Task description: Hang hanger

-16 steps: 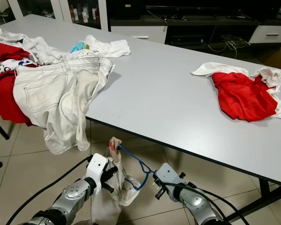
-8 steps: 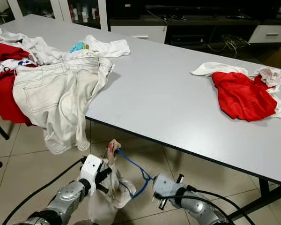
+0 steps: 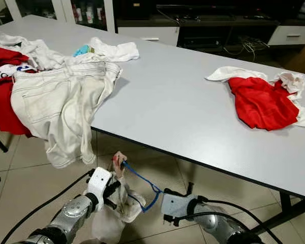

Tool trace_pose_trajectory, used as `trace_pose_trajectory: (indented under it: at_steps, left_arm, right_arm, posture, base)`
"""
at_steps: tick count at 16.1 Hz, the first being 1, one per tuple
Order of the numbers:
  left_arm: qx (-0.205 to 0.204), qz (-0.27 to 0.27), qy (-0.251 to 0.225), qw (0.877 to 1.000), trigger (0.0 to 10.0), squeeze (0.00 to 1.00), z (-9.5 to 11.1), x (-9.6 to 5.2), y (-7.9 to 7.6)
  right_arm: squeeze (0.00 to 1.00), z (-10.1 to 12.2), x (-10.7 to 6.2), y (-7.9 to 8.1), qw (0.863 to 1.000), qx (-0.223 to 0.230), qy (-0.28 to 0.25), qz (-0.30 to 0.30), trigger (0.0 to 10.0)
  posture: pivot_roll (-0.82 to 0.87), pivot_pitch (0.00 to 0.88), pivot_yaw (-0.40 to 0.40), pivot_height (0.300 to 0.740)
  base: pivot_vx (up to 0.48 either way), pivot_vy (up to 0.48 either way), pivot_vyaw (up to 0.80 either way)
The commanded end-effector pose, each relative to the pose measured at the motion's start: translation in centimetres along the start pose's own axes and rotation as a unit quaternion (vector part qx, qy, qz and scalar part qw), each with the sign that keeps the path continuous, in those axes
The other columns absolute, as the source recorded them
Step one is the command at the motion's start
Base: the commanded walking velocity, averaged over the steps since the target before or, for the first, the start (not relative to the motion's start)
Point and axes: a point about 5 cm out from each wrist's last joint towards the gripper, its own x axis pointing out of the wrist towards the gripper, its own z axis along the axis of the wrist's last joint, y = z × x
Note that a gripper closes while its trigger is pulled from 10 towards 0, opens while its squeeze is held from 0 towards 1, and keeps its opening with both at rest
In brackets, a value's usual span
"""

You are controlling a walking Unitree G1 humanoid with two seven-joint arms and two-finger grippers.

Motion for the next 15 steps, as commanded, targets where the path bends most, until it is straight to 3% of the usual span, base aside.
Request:
trace_pose_trajectory:
  at_steps: [1,3,5,10,15]
  left_arm:
    - [0.023,0.057,-0.009,0.998,10.0,0.00,0.7,-0.5,2.7]
    - [0.032,0.062,-0.012,0.997,10.0,0.00,0.9,-0.5,2.9]
    - [0.038,0.066,-0.010,0.997,10.0,0.00,0.9,-0.5,3.0]
    - [0.048,0.072,-0.005,0.996,10.0,0.00,0.6,-0.7,3.2]
    - [0.052,0.067,-0.010,0.996,10.0,0.00,0.7,-0.7,3.0]
  right_arm:
    - [0.00,-2.8,-1.8,-0.4,0.998,-0.018,0.060,0.011,10.0]
    - [0.00,-2.0,-1.7,-1.9,0.999,-0.001,0.031,0.009,10.0]
    - [0.00,-1.7,-2.0,-2.3,0.999,0.007,0.014,0.040,10.0]
    - [0.00,-2.8,-3.4,-1.5,0.985,-0.062,0.041,0.157,10.0]
    - [0.00,-2.8,-3.0,-2.6,0.979,-0.112,0.071,0.157,10.0]
  posture:
    - [-0.05,0.000,-0.014,0.740]
    - [-0.05,0.000,-0.012,0.740]
    - [-0.05,0.000,-0.011,0.740]
    - [-0.05,0.000,-0.010,0.740]
    - [-0.04,0.000,-0.012,0.740]
  base:
    - [0.000,0.000,0.00]
    - [0.000,0.000,0.00]
    - [0.000,0.000,0.00]
    - [0.000,0.000,0.00]
    - [0.000,0.000,0.00]
